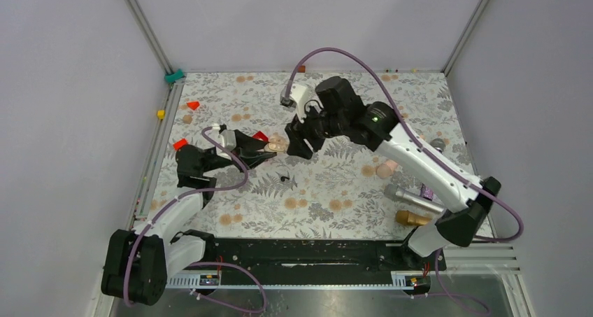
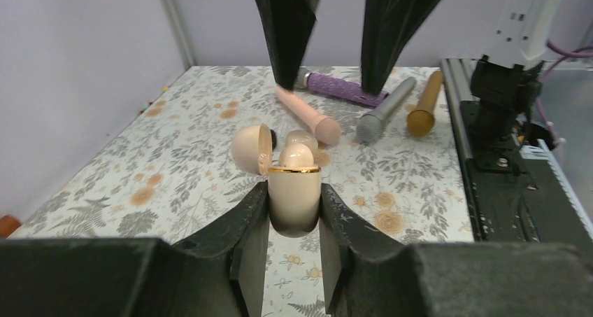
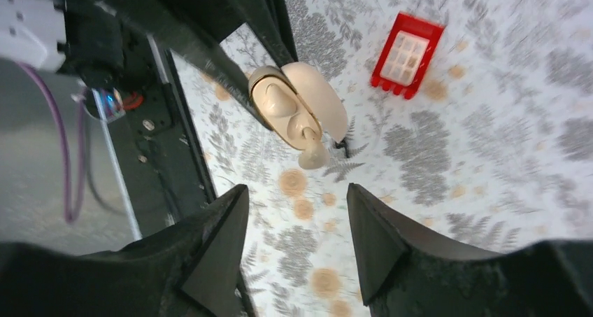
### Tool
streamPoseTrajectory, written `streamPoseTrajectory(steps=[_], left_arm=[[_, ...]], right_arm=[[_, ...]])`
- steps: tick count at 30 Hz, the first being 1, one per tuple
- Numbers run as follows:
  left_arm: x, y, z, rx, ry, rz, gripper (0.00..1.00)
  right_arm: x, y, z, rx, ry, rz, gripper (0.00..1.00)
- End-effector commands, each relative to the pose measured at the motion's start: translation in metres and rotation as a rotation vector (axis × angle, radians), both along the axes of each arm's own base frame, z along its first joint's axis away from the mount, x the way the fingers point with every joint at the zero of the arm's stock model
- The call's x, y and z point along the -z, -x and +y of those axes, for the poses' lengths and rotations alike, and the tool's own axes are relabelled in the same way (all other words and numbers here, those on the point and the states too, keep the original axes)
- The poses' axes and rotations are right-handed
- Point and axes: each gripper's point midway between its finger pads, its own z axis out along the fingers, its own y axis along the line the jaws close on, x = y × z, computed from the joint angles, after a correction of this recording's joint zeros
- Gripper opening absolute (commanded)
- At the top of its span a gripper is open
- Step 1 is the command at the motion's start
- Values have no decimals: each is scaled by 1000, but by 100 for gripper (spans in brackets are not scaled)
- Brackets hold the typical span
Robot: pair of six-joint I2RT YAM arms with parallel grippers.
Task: Insert the wireless bluetooth earbuds into the charging case
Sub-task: Place the earbud in the charging case.
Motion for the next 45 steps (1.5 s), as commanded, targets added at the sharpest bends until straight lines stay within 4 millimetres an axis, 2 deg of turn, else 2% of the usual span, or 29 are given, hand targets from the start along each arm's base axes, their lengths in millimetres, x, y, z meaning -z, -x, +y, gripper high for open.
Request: streamPoseTrajectory(steps=[1, 3, 6, 11, 14, 17, 21, 26, 32, 37, 45], left_arm=[[-23, 26, -4, 142, 46, -42, 0], [-25, 34, -5, 190, 53, -26, 0], [-21, 39, -10, 248, 37, 36, 0], [-10, 54, -24, 341, 12, 69, 0], [-9, 59, -32, 382, 6, 96, 0], [-7, 66, -38, 424, -2, 118, 0], [-4, 70, -44, 452, -7, 135, 0], [-2, 70, -45, 453, -8, 139, 0], [-5, 71, -44, 452, -4, 129, 0], [-4, 69, -45, 448, -3, 132, 0], [-3, 68, -45, 446, -3, 131, 0]], right_arm=[[-64, 15, -35, -236, -4, -397, 64], [-59, 7, -49, -273, 78, -519, 76], [-38, 0, -65, -359, 193, -658, 98], [-1, 3, -78, -461, 268, -761, 100], [17, 14, -78, -520, 241, -778, 100], [26, 29, -73, -584, 174, -783, 99], [12, 41, -64, -596, 87, -747, 99], [-5, 41, -48, -546, 2, -677, 100], [1, 31, -34, -505, 6, -636, 100], [9, 37, -31, -531, 5, -619, 100], [8, 43, -28, -537, -16, -595, 99]])
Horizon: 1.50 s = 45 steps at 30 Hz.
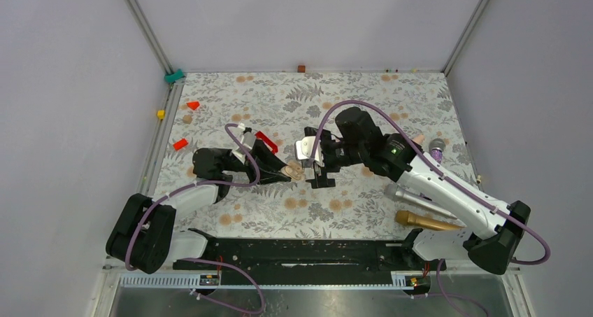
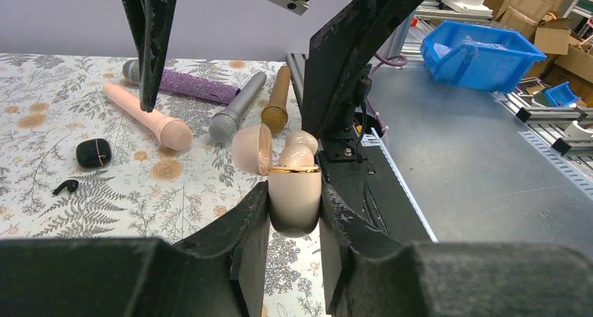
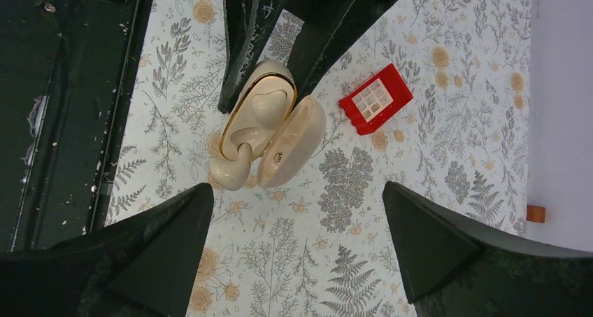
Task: Insert the wireless bluetooth earbuds into the charging case
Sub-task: Place the earbud in the charging case.
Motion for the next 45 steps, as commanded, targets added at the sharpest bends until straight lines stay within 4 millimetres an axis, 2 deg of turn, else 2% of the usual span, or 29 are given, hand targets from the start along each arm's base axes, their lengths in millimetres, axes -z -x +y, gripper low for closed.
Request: streamPoseTrajectory(steps=[1, 20, 27, 37, 41, 45], left_arm=[[-17, 0, -1, 8, 35, -98, 0], [-14, -2, -1, 5, 33, -92, 0], [-14, -2, -1, 5, 33, -94, 0], [-12, -3, -2, 6, 29, -88, 0], [-12, -3, -2, 7, 29, -90, 0], [-12, -3, -2, 7, 29, -89, 0]], right_arm=[[-15, 6, 11, -23, -58, 9, 99], [-20, -9, 23, 76, -102, 43, 99], [-33, -2, 27, 89, -150, 111, 100], [-56, -19, 27, 238, -222, 139, 100], [-68, -14, 24, 226, -229, 141, 100], [-55, 6, 8, 51, -111, 22, 99]])
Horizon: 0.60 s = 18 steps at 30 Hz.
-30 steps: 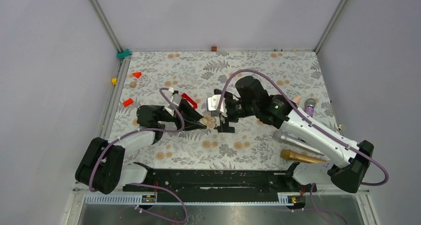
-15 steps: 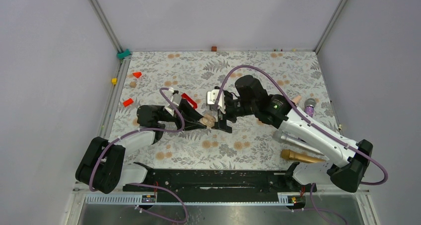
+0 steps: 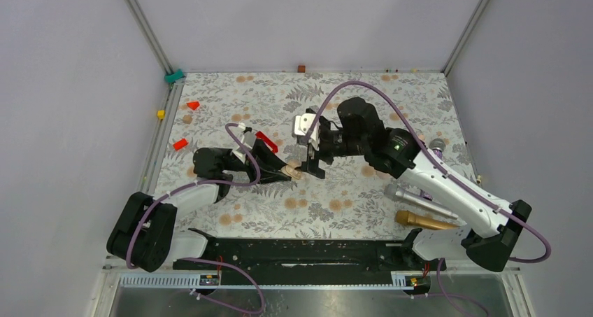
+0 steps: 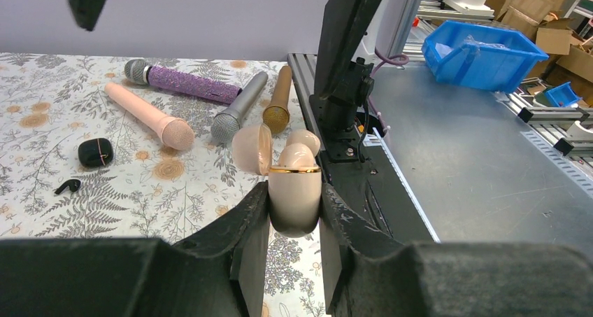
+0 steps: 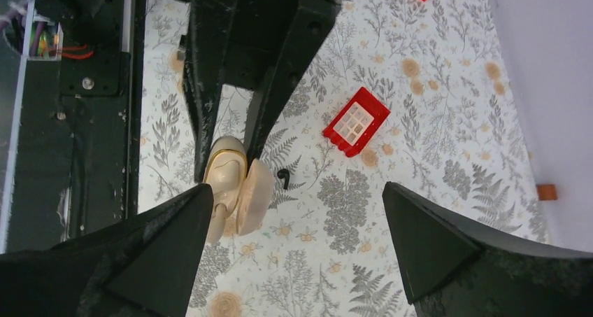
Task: Insert the wireless bluetooth earbuds into the charging case
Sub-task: Place the earbud in the charging case.
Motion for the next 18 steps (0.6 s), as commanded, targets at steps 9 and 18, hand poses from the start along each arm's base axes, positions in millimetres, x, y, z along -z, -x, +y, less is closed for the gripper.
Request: streamPoseTrajectory(steps=[9, 18], left_arm=[[-11, -3, -2, 8, 24, -78, 0], [-12, -3, -2, 7, 26, -78, 0]], right_arm=[[33, 31, -32, -311, 168, -297, 99], [41, 9, -17, -192, 160, -302, 99]])
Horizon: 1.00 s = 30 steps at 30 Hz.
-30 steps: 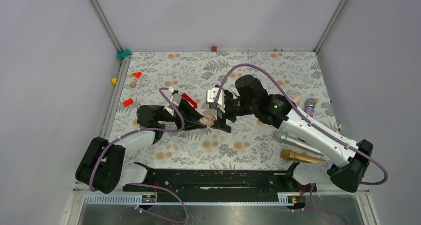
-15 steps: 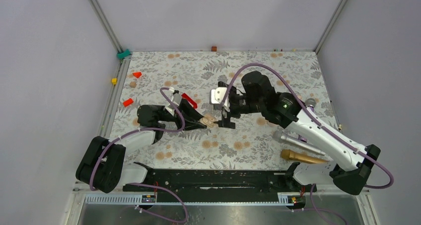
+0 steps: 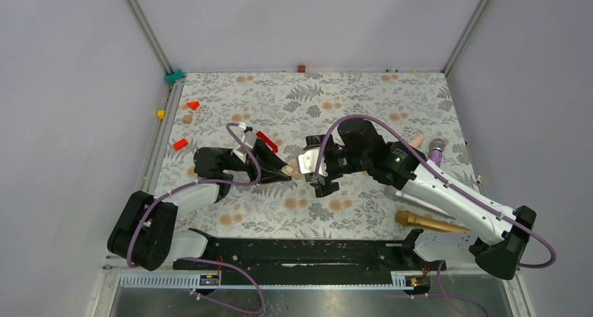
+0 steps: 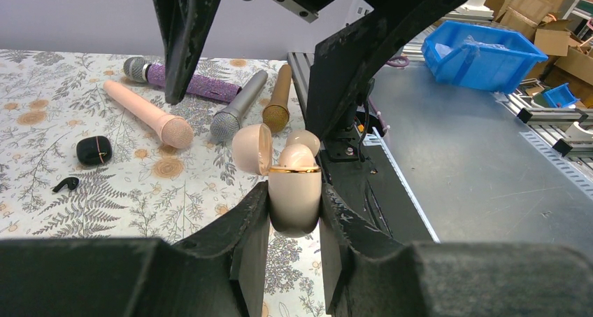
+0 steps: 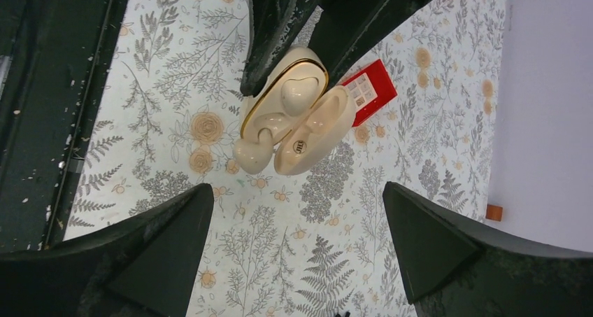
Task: Insert the wireless bluetooth earbuds into the charging case
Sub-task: Place the earbud in the charging case.
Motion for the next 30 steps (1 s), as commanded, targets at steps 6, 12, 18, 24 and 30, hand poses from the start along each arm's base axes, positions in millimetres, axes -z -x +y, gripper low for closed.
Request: streamPoseTrajectory(steps=[6, 12, 18, 24, 30], left_arm=[[-14, -1, -1, 8, 30, -91, 0], [-13, -2, -1, 7, 29, -90, 0], [-13, -2, -2, 6, 30, -90, 0], [-13, -2, -2, 7, 29, -91, 0], [-12, -2, -1, 8, 28, -95, 0]], right_arm=[[-8, -22, 23, 96, -65, -36, 99], [-11, -19, 28, 104, -84, 7, 99], [-17, -17, 30, 115, -106, 41, 100], [-19, -13, 34, 115, -119, 74, 100], [-24, -12, 36, 127, -135, 107, 99]])
